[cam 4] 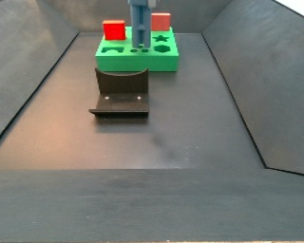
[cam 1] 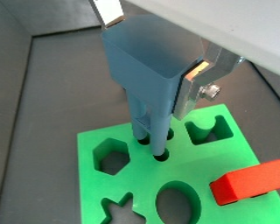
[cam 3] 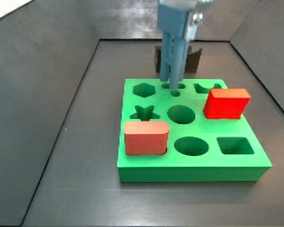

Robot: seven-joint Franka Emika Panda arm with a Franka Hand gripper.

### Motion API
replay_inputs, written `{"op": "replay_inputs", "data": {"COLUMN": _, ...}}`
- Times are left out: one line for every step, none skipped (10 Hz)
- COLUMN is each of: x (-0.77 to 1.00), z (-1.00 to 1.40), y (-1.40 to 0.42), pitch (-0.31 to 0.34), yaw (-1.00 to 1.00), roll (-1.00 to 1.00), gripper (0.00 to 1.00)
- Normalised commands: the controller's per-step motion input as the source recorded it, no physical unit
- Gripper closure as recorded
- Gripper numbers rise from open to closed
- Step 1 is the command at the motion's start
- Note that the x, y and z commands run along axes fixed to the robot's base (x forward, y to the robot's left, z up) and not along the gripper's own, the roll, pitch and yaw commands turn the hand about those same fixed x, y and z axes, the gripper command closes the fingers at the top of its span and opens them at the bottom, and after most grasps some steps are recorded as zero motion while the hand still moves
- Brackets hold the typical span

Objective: Pick up the 3 prong object. Move up. Rotate the 3 prong object. Place the 3 prong object on the fixture. Regrasp the 3 prong object. Move to above the board. Insert the 3 prong object.
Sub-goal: Insert the 3 prong object.

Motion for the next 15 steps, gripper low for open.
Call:
{"op": "replay_inputs", "data": {"x": 0.10, "z": -0.12, "y": 0.00, "pitch": -0.071, "yaw": -0.04, "roll": 0.00, "gripper": 1.00}}
{"op": "replay_inputs", "data": {"x": 0.11, "z": -0.15, "y": 0.00, "pitch": -0.096, "yaw": -0.03, "roll": -0.01, "gripper": 1.00}}
{"op": "replay_inputs", "data": {"x": 0.12, "z": -0.11, "y": 0.00, "pitch": -0.099, "yaw": -0.06, "roll": -0.02, "gripper": 1.00}}
{"op": "replay_inputs", "data": {"x": 0.14, "z": -0.09, "y": 0.00, "pitch": -0.107, "yaw": -0.06, "roll": -0.03, "gripper": 1.00}}
{"op": "replay_inputs", "data": {"x": 0.01, "z": -0.09, "y": 0.00, "pitch": -0.074, "yaw": -0.01, "roll": -0.01, "gripper": 1.00}}
{"op": "replay_inputs", "data": {"x": 0.00, "z": -0.07, "y": 0.00, "pitch": 0.000, "yaw": 0.00, "roll": 0.00, "gripper": 1.00}}
{"op": "replay_inputs", "data": {"x": -0.02, "z": -0.09, "y": 0.00, "pitch": 0.000, "yaw": 0.00, "roll": 0.01, "gripper": 1.00}}
{"op": "replay_inputs", "data": {"x": -0.05, "z": -0.08, "y": 0.00, "pitch": 0.000, "yaw": 0.00, "roll": 0.03, "gripper": 1.00}}
{"op": "replay_inputs", "data": {"x": -0.02, "z": -0.10, "y": 0.00, "pitch": 0.000, "yaw": 0.00, "roll": 0.01, "gripper": 1.00}}
{"op": "replay_inputs", "data": {"x": -0.03, "z": -0.15, "y": 0.00, "pitch": 0.000, "yaw": 0.00, "roll": 0.02, "gripper": 1.00}}
{"op": "replay_inputs", "data": {"x": -0.03, "z": -0.13, "y": 0.00, "pitch": -0.001, "yaw": 0.00, "roll": 0.00, "gripper": 1.00}}
{"op": "replay_inputs", "data": {"x": -0.02, "z": -0.11, "y": 0.00, "pitch": -0.004, "yaw": 0.00, "roll": 0.00, "gripper": 1.00}}
{"op": "replay_inputs", "data": {"x": 0.00, "z": -0.17, "y": 0.00, "pitch": -0.014, "yaw": 0.00, "roll": 0.02, "gripper": 1.00}}
{"op": "replay_inputs", "data": {"x": 0.00, "z": -0.09, "y": -0.01, "pitch": 0.000, "yaw": 0.00, "roll": 0.04, "gripper": 1.00}}
{"op": "replay_inputs", "data": {"x": 0.06, "z": -0.04, "y": 0.00, "pitch": 0.024, "yaw": 0.00, "roll": 0.06, "gripper": 1.00}}
